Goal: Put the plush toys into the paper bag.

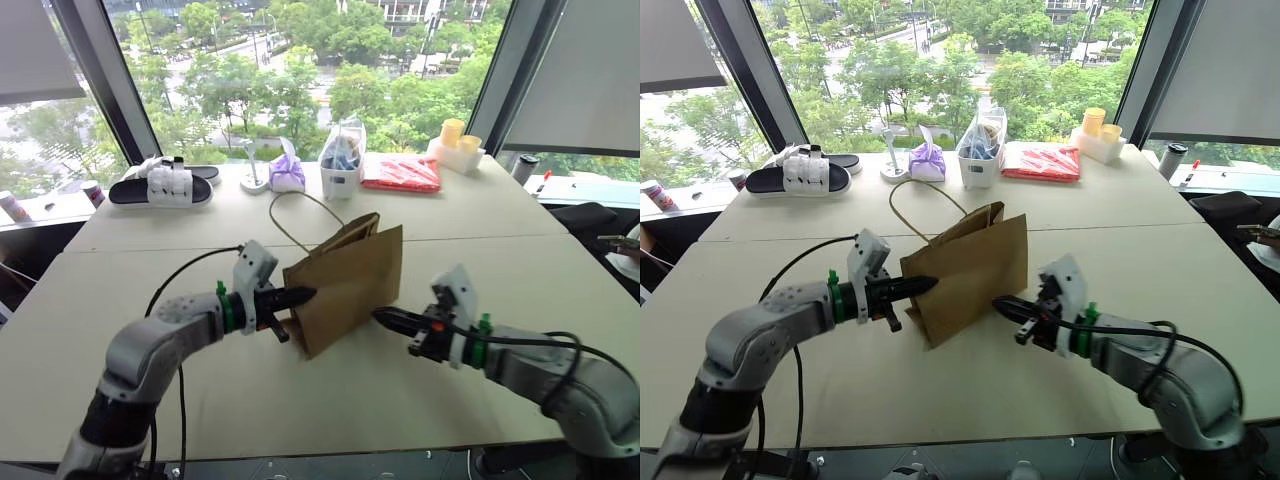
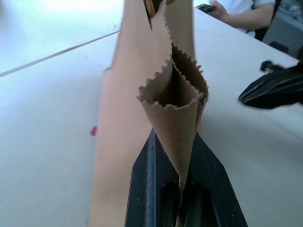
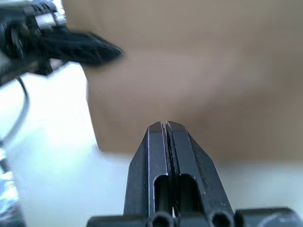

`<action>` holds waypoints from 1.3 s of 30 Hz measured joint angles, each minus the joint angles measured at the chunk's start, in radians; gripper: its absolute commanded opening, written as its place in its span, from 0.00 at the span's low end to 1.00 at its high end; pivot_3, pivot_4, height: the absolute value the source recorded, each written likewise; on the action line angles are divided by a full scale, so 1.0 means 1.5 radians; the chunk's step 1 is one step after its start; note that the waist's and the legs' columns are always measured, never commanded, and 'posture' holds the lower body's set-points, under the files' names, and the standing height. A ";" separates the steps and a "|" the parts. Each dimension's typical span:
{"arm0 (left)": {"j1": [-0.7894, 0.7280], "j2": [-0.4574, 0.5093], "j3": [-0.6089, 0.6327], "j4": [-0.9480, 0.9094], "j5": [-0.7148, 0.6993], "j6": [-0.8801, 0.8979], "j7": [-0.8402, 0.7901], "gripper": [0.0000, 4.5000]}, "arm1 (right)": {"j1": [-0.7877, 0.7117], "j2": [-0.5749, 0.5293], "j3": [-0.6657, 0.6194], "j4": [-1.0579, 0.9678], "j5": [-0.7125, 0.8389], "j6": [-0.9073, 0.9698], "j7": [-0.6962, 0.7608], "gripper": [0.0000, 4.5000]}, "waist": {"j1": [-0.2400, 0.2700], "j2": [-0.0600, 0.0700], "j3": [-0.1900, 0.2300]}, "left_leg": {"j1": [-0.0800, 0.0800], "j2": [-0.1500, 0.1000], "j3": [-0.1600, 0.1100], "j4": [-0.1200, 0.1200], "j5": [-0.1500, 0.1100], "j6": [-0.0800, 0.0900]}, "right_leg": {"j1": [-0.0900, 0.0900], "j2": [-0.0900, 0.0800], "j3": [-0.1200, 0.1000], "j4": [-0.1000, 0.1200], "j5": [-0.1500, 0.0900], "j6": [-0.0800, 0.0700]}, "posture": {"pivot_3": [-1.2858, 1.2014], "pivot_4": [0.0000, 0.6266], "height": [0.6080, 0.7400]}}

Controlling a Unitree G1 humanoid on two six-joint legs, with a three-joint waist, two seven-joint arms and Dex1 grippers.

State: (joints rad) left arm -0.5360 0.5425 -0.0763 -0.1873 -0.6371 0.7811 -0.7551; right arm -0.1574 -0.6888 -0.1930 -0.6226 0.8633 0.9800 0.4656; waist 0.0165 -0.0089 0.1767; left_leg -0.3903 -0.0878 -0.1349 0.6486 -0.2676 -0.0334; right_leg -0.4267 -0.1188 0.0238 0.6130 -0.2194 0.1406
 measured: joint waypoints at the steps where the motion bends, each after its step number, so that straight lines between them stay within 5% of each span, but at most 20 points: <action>1: -0.032 0.005 -0.011 0.067 0.015 -0.039 -0.058 0.01 | 0.016 -0.015 -0.026 -0.012 0.014 0.008 0.000 0.00 | -0.001 0.000 0.000 | 0.000 0.000 0.000 0.000 0.000 0.000 | 0.000 0.000 0.000 0.000 0.000 0.000 | 0.52 0.24 1.00; 9: -0.338 -0.052 -0.068 0.645 0.130 -0.281 -0.467 0.01 | 0.120 -0.075 -0.188 -0.069 0.071 0.032 -0.019 0.00 | -0.005 -0.001 0.000 | 0.000 0.000 0.001 0.001 -0.001 0.002 | 0.000 0.000 0.000 0.000 0.000 0.000 | 0.52 0.24 1.00; 16: -0.435 -0.110 -0.094 0.925 0.269 -0.468 -0.554 0.01 | 0.166 -0.075 -0.220 -0.115 0.110 0.033 -0.068 0.00 | -0.005 -0.002 0.001 | 0.000 0.000 0.001 0.001 -0.001 0.002 | 0.000 0.000 0.000 0.000 0.000 0.001 | 0.52 0.24 1.00; 19: -0.465 -0.118 -0.094 0.965 0.314 -0.518 -0.531 0.20 | 0.172 -0.075 -0.220 -0.120 0.121 0.031 -0.082 0.00 | -0.003 -0.003 0.002 | 0.000 0.000 0.001 0.002 -0.001 0.002 | 0.001 0.000 0.000 0.000 0.000 0.001 | 0.52 0.24 1.00; 26: -0.477 -0.114 -0.070 0.988 0.372 -0.565 -0.489 0.94 | 0.159 -0.078 -0.209 -0.119 0.127 0.023 -0.098 0.00 | -0.005 -0.003 0.002 | 0.000 0.000 0.001 0.002 -0.001 0.002 | 0.000 0.000 0.000 0.001 0.000 0.002 | 0.52 0.24 1.00; 27: -0.477 -0.109 -0.065 0.987 0.376 -0.570 -0.486 0.99 | 0.155 -0.078 -0.204 -0.118 0.126 0.022 -0.098 0.00 | -0.006 -0.003 0.002 | 0.000 0.000 0.001 0.002 -0.001 0.002 | 0.000 0.000 0.000 0.001 0.000 0.002 | 0.52 0.24 1.00; 35: -0.434 -0.029 -0.020 0.942 0.377 -0.561 -0.494 0.99 | 0.118 -0.107 -0.162 -0.082 0.110 0.002 -0.058 0.00 | -0.015 -0.003 0.002 | 0.000 0.000 0.000 0.002 -0.001 0.002 | 0.000 0.000 0.000 0.001 0.000 0.002 | 0.52 0.24 1.00; 39: -0.314 0.041 0.038 0.754 0.322 -0.438 -0.507 0.99 | 0.102 -0.135 -0.122 -0.049 0.080 -0.014 -0.003 0.00 | -0.025 -0.003 0.002 | 0.000 0.001 0.000 0.001 -0.001 0.002 | 0.000 0.000 0.000 0.001 0.000 0.002 | 0.52 0.24 1.00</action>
State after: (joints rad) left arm -1.0066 0.6042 -0.0193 0.9440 -0.1545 0.1241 -1.5161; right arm -0.0037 -0.8917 -0.3763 -0.6962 0.9840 0.9585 0.4604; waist -0.0213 -0.0135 0.1793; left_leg -0.3903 -0.0867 -0.1351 0.6502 -0.2695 -0.0298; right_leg -0.4273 -0.1189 0.0234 0.6149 -0.2190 0.1441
